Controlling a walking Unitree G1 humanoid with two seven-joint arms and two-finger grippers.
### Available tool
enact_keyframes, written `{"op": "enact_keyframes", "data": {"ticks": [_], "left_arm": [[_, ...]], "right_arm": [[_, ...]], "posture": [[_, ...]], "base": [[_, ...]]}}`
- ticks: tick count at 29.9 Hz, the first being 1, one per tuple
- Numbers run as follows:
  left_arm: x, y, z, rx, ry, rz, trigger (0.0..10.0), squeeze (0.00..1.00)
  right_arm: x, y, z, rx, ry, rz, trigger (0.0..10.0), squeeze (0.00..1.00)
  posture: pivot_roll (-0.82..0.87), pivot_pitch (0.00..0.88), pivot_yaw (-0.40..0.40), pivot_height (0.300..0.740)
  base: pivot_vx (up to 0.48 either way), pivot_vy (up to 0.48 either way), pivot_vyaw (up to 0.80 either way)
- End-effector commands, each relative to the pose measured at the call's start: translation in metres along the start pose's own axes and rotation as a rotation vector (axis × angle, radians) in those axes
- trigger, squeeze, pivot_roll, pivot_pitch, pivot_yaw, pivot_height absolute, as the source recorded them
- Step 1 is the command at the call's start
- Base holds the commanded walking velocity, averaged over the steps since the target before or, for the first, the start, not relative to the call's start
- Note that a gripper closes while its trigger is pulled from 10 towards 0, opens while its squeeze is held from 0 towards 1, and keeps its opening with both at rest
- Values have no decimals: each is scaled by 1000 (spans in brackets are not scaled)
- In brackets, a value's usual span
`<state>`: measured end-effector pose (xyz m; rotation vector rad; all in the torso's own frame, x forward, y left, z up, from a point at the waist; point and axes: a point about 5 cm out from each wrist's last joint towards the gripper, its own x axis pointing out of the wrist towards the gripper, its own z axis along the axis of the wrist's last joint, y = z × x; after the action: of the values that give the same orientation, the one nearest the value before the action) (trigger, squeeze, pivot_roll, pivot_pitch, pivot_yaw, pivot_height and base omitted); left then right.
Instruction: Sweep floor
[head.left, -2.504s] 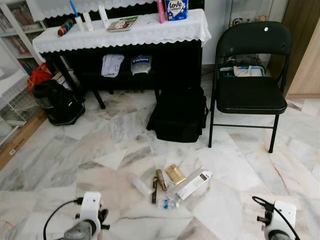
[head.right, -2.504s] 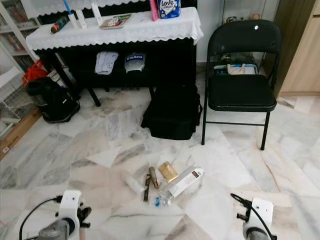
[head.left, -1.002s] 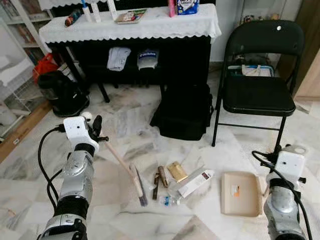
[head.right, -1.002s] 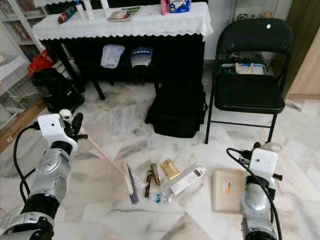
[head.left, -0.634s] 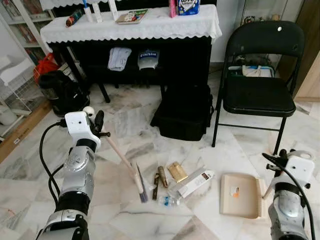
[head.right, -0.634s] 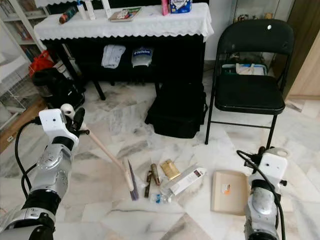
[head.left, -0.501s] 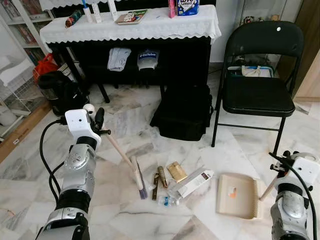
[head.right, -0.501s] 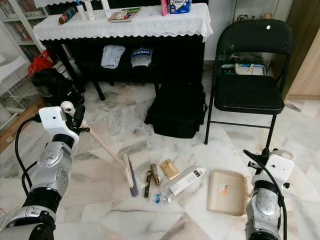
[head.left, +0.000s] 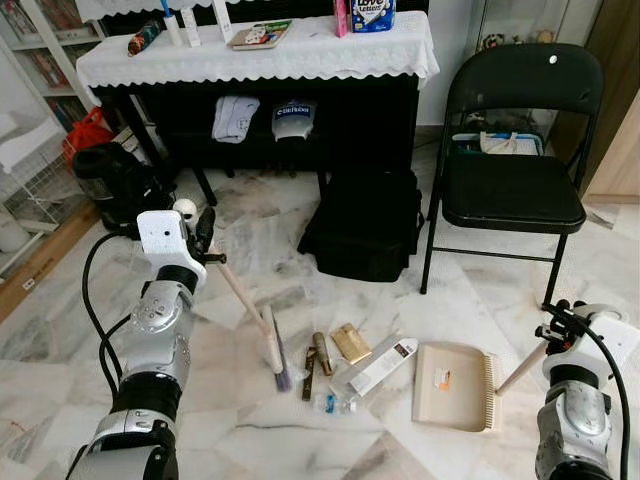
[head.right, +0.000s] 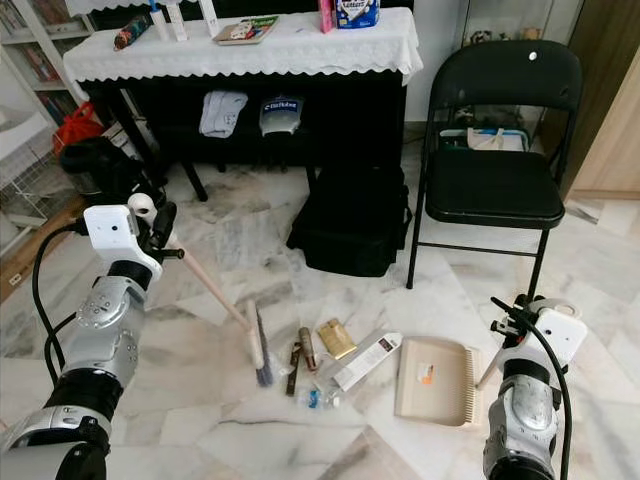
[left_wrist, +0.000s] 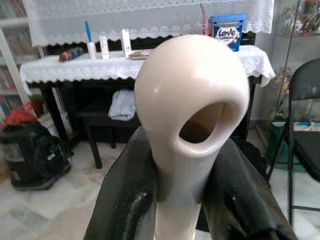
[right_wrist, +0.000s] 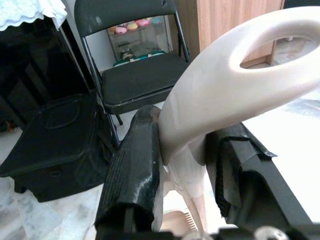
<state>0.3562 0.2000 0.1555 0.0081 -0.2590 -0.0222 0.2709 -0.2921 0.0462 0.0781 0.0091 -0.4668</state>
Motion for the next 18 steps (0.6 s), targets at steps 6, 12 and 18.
{"op": "enact_keyframes", "data": {"ticks": [6,12,18], "left_arm": [[7,14,7,169,-14,7,10000,0],[2,17,-5,216,45,1,10000,0],[-10,14,-30,261,147,-27,10000,0]], "right_arm": [[-18,6,-33,65,158,2,10000,0],[-20,2,-35,66,170,-1,10000,0],[-21,1,-35,57,172,21,10000,0]], "posture": [[-214,0,166,740],[-220,0,165,740],[-236,0,147,740]], "base": [[0,0,0],[0,0,0],[0,0,0]]}}
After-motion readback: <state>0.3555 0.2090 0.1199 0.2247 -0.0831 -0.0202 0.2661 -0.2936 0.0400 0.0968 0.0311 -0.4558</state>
